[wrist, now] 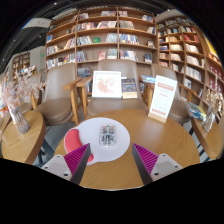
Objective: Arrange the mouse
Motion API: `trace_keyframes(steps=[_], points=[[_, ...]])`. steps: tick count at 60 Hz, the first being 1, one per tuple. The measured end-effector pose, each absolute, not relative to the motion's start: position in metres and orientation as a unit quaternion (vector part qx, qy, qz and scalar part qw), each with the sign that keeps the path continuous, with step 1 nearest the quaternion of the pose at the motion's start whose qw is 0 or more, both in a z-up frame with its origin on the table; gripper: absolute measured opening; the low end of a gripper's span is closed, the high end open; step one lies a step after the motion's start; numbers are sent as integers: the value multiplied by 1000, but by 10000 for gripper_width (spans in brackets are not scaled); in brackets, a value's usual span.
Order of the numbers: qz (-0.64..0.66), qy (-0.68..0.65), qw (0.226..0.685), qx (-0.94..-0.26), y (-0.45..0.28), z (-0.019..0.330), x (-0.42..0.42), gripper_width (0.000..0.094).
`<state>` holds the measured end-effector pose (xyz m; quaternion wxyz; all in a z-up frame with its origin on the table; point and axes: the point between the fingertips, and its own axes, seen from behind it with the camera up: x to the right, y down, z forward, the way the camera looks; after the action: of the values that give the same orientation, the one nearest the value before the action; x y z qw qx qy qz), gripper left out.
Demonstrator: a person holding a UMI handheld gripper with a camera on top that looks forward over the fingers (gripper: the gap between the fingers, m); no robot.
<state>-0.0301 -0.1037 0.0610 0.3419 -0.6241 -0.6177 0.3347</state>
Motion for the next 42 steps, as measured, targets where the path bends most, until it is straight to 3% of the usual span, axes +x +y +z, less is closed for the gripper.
trace_keyframes(steps=[9, 15, 27, 42], points=[[339, -612, 373, -609, -74, 121, 84, 854], [355, -605, 370, -609, -62, 150, 162, 855], [373, -596, 359, -613, -47, 176, 284, 856], [378, -597, 392, -589, -32, 193, 347, 858]])
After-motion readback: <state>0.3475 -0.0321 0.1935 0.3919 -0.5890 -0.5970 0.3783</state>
